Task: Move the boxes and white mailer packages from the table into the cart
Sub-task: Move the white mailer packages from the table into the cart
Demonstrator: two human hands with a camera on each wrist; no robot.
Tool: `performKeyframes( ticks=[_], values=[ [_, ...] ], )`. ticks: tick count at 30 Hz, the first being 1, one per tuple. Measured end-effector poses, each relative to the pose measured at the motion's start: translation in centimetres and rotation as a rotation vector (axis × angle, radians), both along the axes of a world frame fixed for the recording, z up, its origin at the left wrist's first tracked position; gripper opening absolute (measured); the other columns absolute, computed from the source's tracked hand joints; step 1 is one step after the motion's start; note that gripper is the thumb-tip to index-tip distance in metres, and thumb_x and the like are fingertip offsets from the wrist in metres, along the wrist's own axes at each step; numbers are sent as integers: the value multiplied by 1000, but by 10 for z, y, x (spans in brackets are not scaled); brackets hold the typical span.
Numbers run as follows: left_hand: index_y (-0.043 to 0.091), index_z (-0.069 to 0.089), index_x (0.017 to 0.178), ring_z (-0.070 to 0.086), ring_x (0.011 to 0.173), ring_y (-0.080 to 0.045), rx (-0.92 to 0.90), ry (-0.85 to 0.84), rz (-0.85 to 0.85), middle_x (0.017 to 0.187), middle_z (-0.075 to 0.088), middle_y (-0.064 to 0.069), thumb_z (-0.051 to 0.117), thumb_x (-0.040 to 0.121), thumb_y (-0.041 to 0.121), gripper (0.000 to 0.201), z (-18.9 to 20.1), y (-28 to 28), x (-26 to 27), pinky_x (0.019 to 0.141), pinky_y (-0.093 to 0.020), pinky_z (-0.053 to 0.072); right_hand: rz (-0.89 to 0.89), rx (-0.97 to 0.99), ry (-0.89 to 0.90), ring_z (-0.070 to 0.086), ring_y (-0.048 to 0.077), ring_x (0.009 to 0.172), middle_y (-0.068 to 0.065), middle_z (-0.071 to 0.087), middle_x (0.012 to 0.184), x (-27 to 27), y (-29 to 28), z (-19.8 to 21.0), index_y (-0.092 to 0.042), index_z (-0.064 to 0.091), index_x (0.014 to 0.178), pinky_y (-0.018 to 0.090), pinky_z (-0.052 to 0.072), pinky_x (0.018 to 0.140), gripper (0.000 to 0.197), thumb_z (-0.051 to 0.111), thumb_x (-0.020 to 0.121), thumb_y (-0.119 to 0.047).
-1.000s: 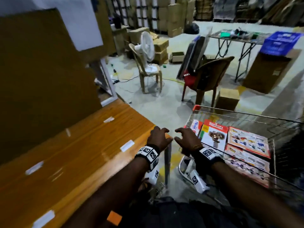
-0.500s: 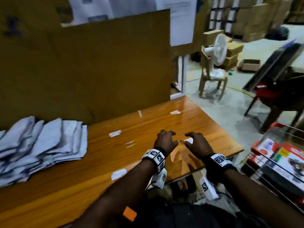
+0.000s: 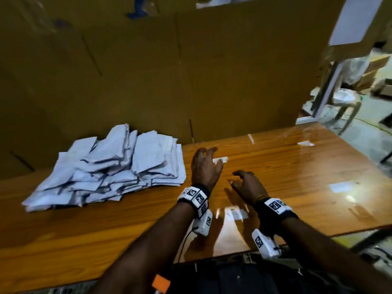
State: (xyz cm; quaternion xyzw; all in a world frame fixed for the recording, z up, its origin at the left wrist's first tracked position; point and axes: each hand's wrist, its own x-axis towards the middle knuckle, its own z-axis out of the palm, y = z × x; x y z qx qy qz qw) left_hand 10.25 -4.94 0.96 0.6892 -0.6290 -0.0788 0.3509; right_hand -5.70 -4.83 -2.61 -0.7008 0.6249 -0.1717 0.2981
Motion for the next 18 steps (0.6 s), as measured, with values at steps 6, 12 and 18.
performKeyframes(
  ticks=[6, 12, 18],
  values=[
    [19, 59, 128, 48, 123, -29, -223, -15, 180, 130, 51, -13, 55, 86, 40, 47, 20, -8, 117, 105, -38, 41, 75, -24, -17, 58, 30, 112, 12, 53, 132, 98, 2, 7, -28, 52, 133, 39, 48, 96, 49, 60, 89, -46],
    [20, 60, 125, 50, 119, -28, -348, -44, 270, 122, 58, -8, 45, 87, 45, 48, 43, -16, 197, 105, -38, 40, 123, -110, -34, 57, 30, 112, 13, 54, 130, 163, -15, 30, -25, 47, 137, 42, 49, 94, 51, 57, 91, -46],
    [29, 37, 144, 25, 140, -39, 148, -45, 481, 146, 36, -18, 46, 92, 56, 59, 71, -33, 271, 114, -57, 19, 174, -210, -24, 53, 33, 119, 14, 51, 133, 219, -21, 49, -28, 41, 140, 45, 48, 96, 54, 55, 92, -50]
  ],
)
